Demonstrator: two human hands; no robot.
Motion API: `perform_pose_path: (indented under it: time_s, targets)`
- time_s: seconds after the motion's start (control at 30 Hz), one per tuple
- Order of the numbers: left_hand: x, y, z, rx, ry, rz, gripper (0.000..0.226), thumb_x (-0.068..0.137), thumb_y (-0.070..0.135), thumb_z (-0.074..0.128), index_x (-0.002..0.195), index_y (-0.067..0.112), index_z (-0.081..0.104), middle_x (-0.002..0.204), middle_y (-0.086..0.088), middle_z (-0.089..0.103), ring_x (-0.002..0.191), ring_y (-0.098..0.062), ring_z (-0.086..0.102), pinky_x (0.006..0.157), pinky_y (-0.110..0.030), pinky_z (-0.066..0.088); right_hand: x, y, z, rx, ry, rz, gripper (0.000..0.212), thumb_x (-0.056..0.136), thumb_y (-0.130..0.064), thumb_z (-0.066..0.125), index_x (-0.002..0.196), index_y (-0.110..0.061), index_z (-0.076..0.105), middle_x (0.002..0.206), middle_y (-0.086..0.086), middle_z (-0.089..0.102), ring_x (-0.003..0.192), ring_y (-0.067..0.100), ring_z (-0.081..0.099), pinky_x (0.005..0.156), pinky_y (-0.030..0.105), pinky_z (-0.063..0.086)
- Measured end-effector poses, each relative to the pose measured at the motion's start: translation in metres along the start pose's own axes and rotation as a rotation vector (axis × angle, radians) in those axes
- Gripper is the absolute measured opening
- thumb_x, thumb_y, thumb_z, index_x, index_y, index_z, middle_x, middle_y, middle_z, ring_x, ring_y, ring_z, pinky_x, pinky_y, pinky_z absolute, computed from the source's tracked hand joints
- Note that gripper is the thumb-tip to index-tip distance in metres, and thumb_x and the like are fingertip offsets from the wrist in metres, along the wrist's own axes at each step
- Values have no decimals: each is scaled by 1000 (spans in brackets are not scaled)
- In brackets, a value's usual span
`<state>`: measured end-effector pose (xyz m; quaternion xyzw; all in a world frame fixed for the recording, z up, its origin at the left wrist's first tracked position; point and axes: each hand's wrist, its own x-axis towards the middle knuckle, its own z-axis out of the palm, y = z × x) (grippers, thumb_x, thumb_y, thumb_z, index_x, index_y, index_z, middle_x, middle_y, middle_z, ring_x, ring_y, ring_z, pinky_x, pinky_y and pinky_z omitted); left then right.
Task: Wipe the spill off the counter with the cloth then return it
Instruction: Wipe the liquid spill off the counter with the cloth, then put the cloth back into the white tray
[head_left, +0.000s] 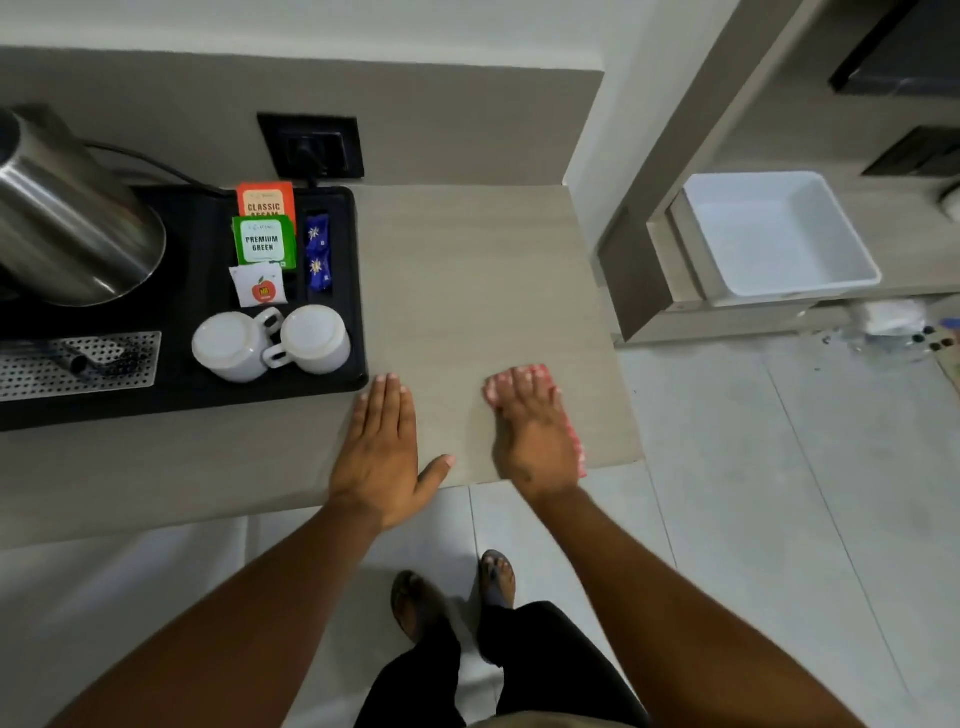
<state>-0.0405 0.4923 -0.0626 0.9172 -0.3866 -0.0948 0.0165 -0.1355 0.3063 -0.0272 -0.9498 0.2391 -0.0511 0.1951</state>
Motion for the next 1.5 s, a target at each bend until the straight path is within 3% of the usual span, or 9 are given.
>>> perform_pose_path:
  time_s: [0.27,0.4,0.63,0.73,0.93,1.07,1.2,1.37,1.5]
  targets:
    - [28,29,-24,-32,-37,14,93,100,65,19,159,-2,-8,170,-24,-10,158,-37,-12,129,-48,-7,11,1,-13,78,-57,-27,42,106,-24,37,146,-19,47,161,6,34,155,29,8,126,38,3]
    - [78,78,-56,-6,14,100,87,103,60,19,160,-2,-5,170,-24,-7,158,-36,-10,129,-49,-2,45,28,-45,99,-17,-26,56,98,-6,45,151,-20,38,166,4,22,155,25,-1,121,30,-8]
    - [189,175,-98,-37,141,195,85,104,56,26,159,-3,0,170,-25,1,159,-36,-3,129,-49,2,137,145,-129,-31,154,63,78,83,15,58,149,-23,42,166,1,22,155,23,2,126,35,-2]
    - [236,216,-103,-82,151,222,86,103,55,32,160,-3,3,170,-24,2,159,-36,-2,129,-48,2,182,210,-157,-86,236,126,79,83,18,54,147,-28,44,166,-2,21,155,21,3,115,25,-14]
    - [321,291,-87,-125,112,209,88,103,55,36,160,-2,1,171,-22,0,159,-35,-5,130,-45,-1,257,312,-175,-48,116,236,58,94,-8,50,146,-31,42,166,-5,18,155,17,3,105,25,-16]
    - [363,315,-67,-108,82,201,88,103,57,32,160,-3,1,171,-23,-1,159,-35,-4,129,-44,-2,292,347,-164,-71,-37,241,63,89,-34,53,149,-25,37,164,-1,20,153,18,9,118,33,0]
    - [385,322,-50,-95,74,195,90,102,61,31,160,-2,1,171,-23,3,159,-36,0,129,-45,0,305,361,-145,-49,-121,275,64,97,-44,48,155,-29,25,168,-4,7,155,18,-1,122,38,-2]
    - [392,322,-44,-101,63,185,92,98,66,18,160,0,0,171,-22,3,159,-36,0,126,-42,-5,306,362,-129,-179,-179,225,71,92,-28,58,154,-25,24,167,1,10,155,22,-1,126,40,5]
    - [384,307,-58,-141,66,167,93,96,66,13,160,0,-5,171,-21,-5,159,-33,-7,128,-42,-6,303,343,-140,-73,-66,261,64,97,-18,53,154,-21,24,165,6,21,153,27,14,125,42,18]
